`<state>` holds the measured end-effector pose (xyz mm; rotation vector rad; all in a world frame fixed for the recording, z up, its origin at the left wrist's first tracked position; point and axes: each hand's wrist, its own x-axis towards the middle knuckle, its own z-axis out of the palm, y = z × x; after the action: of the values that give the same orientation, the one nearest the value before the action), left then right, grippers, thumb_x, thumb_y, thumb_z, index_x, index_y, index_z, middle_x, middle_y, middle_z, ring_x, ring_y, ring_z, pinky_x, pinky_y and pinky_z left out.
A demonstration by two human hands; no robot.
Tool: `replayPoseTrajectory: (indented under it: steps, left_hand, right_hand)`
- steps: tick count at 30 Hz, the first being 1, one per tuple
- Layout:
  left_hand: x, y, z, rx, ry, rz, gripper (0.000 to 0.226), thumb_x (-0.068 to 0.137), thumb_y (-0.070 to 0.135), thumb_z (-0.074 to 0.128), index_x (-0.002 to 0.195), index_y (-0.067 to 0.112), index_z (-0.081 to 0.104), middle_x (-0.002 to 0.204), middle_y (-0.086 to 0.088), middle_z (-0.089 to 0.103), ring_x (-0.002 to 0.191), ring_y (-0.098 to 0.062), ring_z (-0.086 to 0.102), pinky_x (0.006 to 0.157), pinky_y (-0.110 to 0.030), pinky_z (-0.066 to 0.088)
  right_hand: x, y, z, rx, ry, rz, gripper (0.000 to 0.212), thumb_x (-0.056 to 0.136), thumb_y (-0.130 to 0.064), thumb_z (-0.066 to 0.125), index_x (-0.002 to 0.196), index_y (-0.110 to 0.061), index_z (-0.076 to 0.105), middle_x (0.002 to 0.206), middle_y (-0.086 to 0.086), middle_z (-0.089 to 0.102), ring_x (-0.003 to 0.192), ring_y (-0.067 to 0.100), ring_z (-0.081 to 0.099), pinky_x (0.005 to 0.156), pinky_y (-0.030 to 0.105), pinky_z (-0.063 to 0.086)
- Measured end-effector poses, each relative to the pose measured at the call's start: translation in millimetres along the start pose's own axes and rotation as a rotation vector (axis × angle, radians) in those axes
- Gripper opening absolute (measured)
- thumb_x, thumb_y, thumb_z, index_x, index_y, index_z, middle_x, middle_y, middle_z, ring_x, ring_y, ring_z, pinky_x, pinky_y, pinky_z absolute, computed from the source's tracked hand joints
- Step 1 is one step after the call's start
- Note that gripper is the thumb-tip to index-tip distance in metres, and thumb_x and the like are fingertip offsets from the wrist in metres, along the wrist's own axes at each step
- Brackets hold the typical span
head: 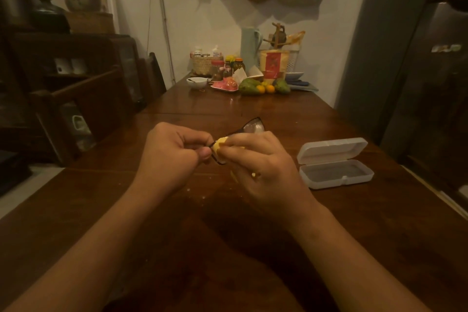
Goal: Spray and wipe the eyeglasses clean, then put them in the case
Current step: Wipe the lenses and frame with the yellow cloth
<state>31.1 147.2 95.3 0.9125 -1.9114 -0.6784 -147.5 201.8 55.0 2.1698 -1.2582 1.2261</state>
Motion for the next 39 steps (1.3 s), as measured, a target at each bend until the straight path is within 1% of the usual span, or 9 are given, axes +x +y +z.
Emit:
replayPoseTrajectory:
  steps: [3,7,10,13,17,24,31,37,39]
  left_hand:
    - [0.2,-0.6,-1.1,-0.005,0.008,-0.007,0.018,0.066,0.012,0.061,0.064,0.024,0.075,0.056,0.002,0.066,0.062,-0.008,0.06,0.064,-0.027,0.044]
    - [0.2,-1.8,-3.8,0.013,0.015,0.006,0.034,0.077,-0.004,0.066,0.066,0.026,0.075,0.059,0.005,0.069,0.064,-0.008,0.065,0.065,-0.027,0.048]
    - [-0.3,0.4,-4.2,-0.006,0.015,0.025,0.027,0.074,0.005,0.064,0.069,0.028,0.076,0.06,0.003,0.07,0.065,-0.011,0.068,0.063,-0.03,0.051]
    - [-1.0,2.4,-5.0,-0.039,0.01,0.026,0.022,0.067,0.014,0.06,0.069,0.028,0.077,0.061,0.001,0.071,0.067,-0.017,0.069,0.065,-0.032,0.053]
    - [0.1,0.0,-4.6,-0.066,0.001,0.017,0.02,0.066,0.014,0.059,0.068,0.025,0.076,0.059,0.0,0.069,0.063,-0.012,0.065,0.062,-0.025,0.046]
    - [-1.5,2.1,0.3,-0.052,0.01,0.023,0.016,0.066,0.015,0.06,0.066,0.024,0.073,0.056,0.003,0.067,0.059,-0.004,0.061,0.06,-0.023,0.045]
    - [-1.4,-0.1,-2.7,-0.029,0.014,0.035,0.026,0.074,0.001,0.065,0.068,0.024,0.076,0.059,-0.001,0.069,0.062,-0.008,0.064,0.065,-0.026,0.047]
    - [-3.1,5.0,-1.9,-0.043,0.022,0.038,0.018,0.071,0.008,0.064,0.071,0.022,0.075,0.06,-0.003,0.07,0.06,-0.011,0.065,0.064,-0.026,0.047]
    - [-3.0,4.5,-2.8,-0.031,0.014,0.038,0.017,0.069,0.012,0.061,0.068,0.022,0.075,0.06,-0.004,0.069,0.062,-0.016,0.066,0.064,-0.028,0.048]
  right_hand:
    - [-0.3,2.8,-2.8,0.016,-0.026,-0.041,0.028,0.09,-0.006,0.071,0.117,-0.013,0.072,0.121,0.001,0.067,0.102,0.02,0.055,0.081,0.026,0.044]
    - [-1.0,5.0,-7.0,0.042,0.097,0.021,0.024,0.088,-0.006,0.072,0.112,-0.008,0.072,0.112,0.004,0.07,0.102,0.016,0.059,0.082,0.03,0.05]
    - [-0.1,2.3,-7.7,0.074,0.122,0.066,0.031,0.091,-0.007,0.07,0.122,-0.014,0.069,0.113,-0.002,0.069,0.099,0.013,0.058,0.08,0.028,0.049]
    - [-0.3,-0.1,-5.7,0.057,0.089,0.045,0.035,0.089,-0.001,0.069,0.122,-0.015,0.072,0.12,0.002,0.067,0.104,0.021,0.057,0.082,0.031,0.049]
    - [0.5,2.3,-6.5,0.005,0.065,-0.029,0.036,0.087,0.003,0.069,0.119,-0.013,0.073,0.122,0.006,0.066,0.102,0.027,0.058,0.08,0.035,0.049]
    - [1.6,3.9,-5.8,-0.05,0.118,0.063,0.036,0.09,0.002,0.069,0.123,-0.011,0.07,0.125,0.003,0.067,0.107,0.025,0.06,0.088,0.031,0.049]
    - [1.2,5.6,-7.4,-0.031,0.047,-0.011,0.038,0.088,0.002,0.071,0.123,-0.013,0.07,0.124,0.002,0.067,0.103,0.026,0.059,0.083,0.035,0.05]
    - [2.4,4.5,-8.0,-0.017,0.106,0.022,0.035,0.089,0.001,0.068,0.121,-0.012,0.072,0.131,0.008,0.062,0.11,0.025,0.058,0.085,0.032,0.05]
    - [2.2,3.8,-6.4,-0.009,0.076,-0.001,0.035,0.089,0.0,0.07,0.122,-0.011,0.071,0.127,0.006,0.065,0.108,0.025,0.059,0.085,0.036,0.051]
